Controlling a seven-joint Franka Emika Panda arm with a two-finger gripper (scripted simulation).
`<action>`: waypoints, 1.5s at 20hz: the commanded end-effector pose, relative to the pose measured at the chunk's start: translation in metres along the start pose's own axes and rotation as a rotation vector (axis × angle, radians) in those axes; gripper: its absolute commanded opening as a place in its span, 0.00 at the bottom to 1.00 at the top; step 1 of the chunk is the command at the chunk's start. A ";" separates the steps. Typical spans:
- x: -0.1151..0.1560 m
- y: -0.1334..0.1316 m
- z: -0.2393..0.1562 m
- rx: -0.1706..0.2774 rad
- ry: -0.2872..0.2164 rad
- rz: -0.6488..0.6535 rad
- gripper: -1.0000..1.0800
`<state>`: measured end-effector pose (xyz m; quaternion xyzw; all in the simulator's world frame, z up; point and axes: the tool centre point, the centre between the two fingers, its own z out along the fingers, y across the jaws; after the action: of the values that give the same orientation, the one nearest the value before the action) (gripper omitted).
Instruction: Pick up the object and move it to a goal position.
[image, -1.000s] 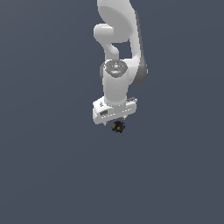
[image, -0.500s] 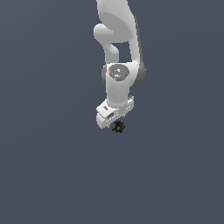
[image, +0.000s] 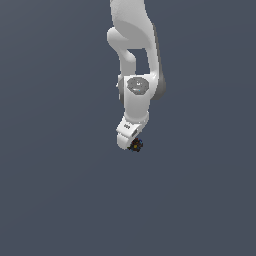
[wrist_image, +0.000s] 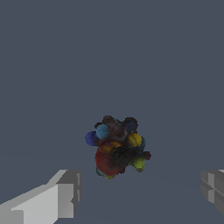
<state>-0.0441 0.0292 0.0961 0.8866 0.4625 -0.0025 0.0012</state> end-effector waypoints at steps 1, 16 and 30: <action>0.000 -0.004 0.004 0.000 0.001 -0.071 0.96; 0.000 -0.017 0.016 -0.001 0.005 -0.273 0.96; -0.001 -0.018 0.056 -0.001 0.005 -0.273 0.96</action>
<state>-0.0595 0.0388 0.0467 0.8156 0.5786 -0.0002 -0.0002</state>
